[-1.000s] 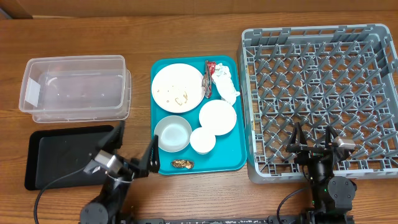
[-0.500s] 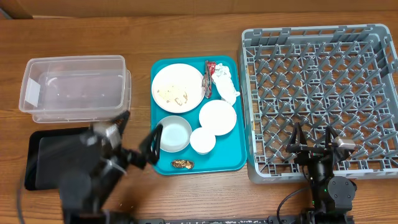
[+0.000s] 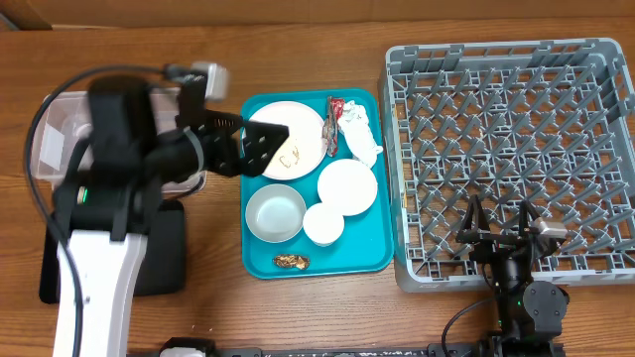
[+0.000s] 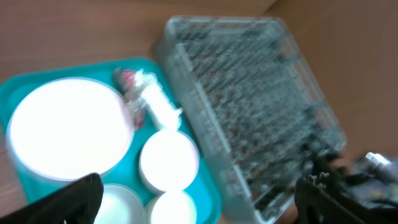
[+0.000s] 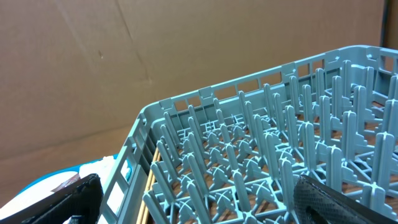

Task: Sort waste into correct bins and load items into the dishwasher
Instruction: 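Reach the left gripper over the teal tray to the white plate rim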

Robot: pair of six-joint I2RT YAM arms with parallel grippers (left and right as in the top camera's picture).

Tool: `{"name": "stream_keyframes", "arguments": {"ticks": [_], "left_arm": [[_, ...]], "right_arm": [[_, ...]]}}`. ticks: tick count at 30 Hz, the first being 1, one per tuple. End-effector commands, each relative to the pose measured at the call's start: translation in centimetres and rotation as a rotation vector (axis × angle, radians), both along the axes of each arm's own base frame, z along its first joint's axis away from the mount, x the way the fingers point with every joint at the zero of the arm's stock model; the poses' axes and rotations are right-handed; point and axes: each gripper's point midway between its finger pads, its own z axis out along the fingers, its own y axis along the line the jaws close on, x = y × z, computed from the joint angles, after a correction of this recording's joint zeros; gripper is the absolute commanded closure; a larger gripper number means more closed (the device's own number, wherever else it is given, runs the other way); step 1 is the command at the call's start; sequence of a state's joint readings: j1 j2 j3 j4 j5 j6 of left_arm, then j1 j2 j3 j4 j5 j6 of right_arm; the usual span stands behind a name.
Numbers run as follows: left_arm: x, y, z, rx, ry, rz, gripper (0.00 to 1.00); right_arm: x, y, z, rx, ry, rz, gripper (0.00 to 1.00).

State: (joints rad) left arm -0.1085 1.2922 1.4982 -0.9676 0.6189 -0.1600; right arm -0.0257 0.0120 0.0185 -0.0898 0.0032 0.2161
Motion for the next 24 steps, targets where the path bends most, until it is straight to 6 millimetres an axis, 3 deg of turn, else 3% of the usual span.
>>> {"name": "stream_keyframes", "arguments": {"ticks": [1,3,8,13,15,17,18,19,24], "left_arm": [[2.9,2.0,-1.5,0.343,0.017,0.163,0.00],[3.9,0.6,-2.5,0.454,0.034,0.154,0.00],[4.6,-3.4,-5.8,0.453,0.092,0.042,0.00],[5.9,-4.7,-9.6,0.498,0.163,0.009,0.00],[6.4,-4.7,-11.3,0.523,0.200,0.007,0.08],[6.7,-4.9,-12.9,0.537,0.237,0.001,0.22],[6.9,-5.0,-13.6,0.541,0.254,0.003,0.35],[7.1,-5.1,-14.2,0.543,0.267,0.004,0.39],[7.0,-6.2,-17.9,0.602,0.333,-0.029,0.41]], "right_arm": [[0.0,0.0,-0.2,-0.004,-0.004,0.002,0.00],[0.0,0.0,-0.2,-0.004,-0.004,0.002,0.00],[0.0,0.0,-0.2,-0.004,-0.004,0.002,0.00],[0.0,0.0,-0.2,-0.004,-0.004,0.002,0.00],[0.0,0.0,-0.2,-0.004,-0.004,0.002,0.00],[0.0,0.0,-0.2,-0.004,-0.004,0.002,0.00],[0.0,0.0,-0.2,-0.004,-0.004,0.002,0.00],[0.0,0.0,-0.2,-0.004,-0.004,0.002,0.00],[0.0,0.0,-0.2,-0.004,-0.004,0.002,0.00]]}}
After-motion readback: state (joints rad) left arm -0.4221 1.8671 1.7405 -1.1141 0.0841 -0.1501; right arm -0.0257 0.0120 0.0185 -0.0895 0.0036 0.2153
